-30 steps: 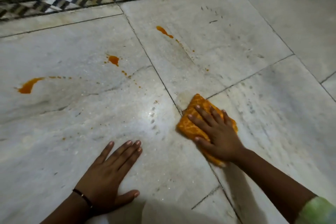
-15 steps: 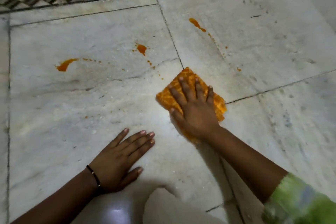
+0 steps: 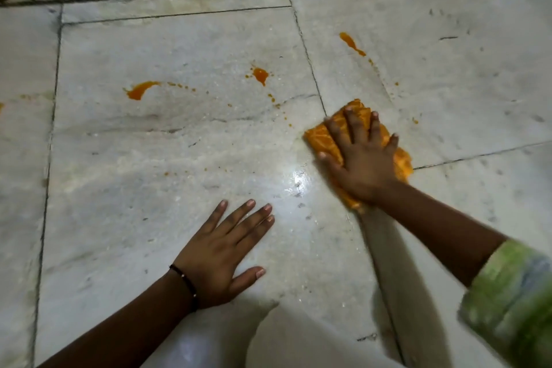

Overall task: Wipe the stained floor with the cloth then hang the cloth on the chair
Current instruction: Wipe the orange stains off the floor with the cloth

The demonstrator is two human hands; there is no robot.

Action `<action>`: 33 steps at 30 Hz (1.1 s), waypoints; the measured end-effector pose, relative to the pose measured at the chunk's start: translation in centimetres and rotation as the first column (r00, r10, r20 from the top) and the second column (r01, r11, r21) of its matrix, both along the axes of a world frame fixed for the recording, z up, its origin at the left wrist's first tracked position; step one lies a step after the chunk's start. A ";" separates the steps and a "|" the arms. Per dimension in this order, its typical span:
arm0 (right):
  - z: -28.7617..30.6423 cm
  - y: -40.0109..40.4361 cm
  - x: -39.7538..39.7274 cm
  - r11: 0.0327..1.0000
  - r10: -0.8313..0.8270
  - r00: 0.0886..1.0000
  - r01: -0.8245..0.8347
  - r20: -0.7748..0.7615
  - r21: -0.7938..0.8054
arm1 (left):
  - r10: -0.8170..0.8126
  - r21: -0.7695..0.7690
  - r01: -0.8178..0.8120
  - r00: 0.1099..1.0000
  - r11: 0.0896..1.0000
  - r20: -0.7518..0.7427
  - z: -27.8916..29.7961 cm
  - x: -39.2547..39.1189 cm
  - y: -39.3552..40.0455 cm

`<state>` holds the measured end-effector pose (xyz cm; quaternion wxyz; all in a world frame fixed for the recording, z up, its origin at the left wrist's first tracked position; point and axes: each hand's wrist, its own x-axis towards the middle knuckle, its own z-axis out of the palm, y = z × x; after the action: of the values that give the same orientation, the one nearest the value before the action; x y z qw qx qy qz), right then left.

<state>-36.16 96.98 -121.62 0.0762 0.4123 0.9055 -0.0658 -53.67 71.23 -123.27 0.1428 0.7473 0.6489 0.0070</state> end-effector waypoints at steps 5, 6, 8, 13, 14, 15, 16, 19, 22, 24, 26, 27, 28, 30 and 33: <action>0.1 -6.4 1.7 0.959 0.284 0.958 -0.284 -0.029 0.017 | 0.005 0.003 -0.005 1.000 1.000 0.013 -0.2 0.1 0.1; 0.1 -6.8 3.1 0.943 0.332 0.942 -0.332 -0.039 0.020 | 0.006 0.011 -0.006 1.000 1.000 0.015 -0.1 0.1 0.1; 0.2 -6.0 6.6 0.931 0.365 0.929 -0.366 -0.061 0.000 | -0.009 0.037 0.008 1.000 0.999 0.017 -0.1 0.1 0.1; -0.1 1.0 11.0 0.996 -0.082 0.995 0.084 -0.061 0.028 | 0.027 0.108 -0.037 0.995 0.993 0.099 0.2 0.9 2.1; -0.1 2.3 10.1 0.980 -0.197 0.978 0.198 -0.064 0.011 | 0.009 0.117 -0.022 0.994 0.993 0.107 0.2 1.3 3.4; -0.1 2.9 8.8 0.960 -0.279 0.959 0.278 -0.053 -0.023 | -0.011 0.120 -0.002 0.995 0.993 0.102 0.3 1.8 4.8; 0.0 2.9 7.4 0.946 -0.321 0.946 0.319 -0.041 -0.054 | -0.023 0.120 0.012 0.996 0.993 0.090 0.3 2.4 6.4; -0.2 0.5 6.3 0.971 -0.240 0.971 0.240 -0.023 -0.010 | 0.020 0.092 -0.025 0.999 0.995 0.049 -0.2 4.0 10.6; -0.2 -1.8 9.8 0.998 -0.062 0.997 0.063 -0.035 0.003 | 0.082 0.078 -0.082 0.997 0.994 -0.003 -0.9 4.8 11.7; 0.1 -0.5 12.4 0.999 -0.050 0.998 0.050 -0.044 -0.007 | 0.083 0.096 -0.082 0.997 0.992 -0.003 -1.1 4.9 11.6; 0.1 2.4 13.7 0.989 -0.143 0.989 0.143 -0.036 0.025 | 0.083 0.111 -0.082 0.997 0.990 -0.002 -1.2 5.0 11.4; 0.0 4.1 13.6 0.976 -0.212 0.976 0.213 -0.046 0.035 | 0.085 0.113 -0.084 0.996 0.990 -0.003 -1.2 5.1 11.5; -0.1 5.5 12.9 0.956 -0.288 0.955 0.291 -0.065 0.033 | 0.086 0.109 -0.085 0.996 0.990 -0.006 -1.1 5.1 11.5; -0.3 8.1 10.5 0.905 -0.423 0.903 0.425 -0.075 0.021 | 0.085 0.102 -0.084 0.996 0.991 -0.006 -1.0 5.2 11.6; -0.1 9.0 6.6 0.909 -0.415 0.909 0.415 -0.030 0.024 | 0.086 0.109 -0.085 0.996 0.990 -0.003 -1.1 5.2 11.6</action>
<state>-29.56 105.97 -121.69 0.0434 0.5955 0.7989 -0.0718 -48.50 82.79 -124.39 0.0991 0.7254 0.6797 0.0454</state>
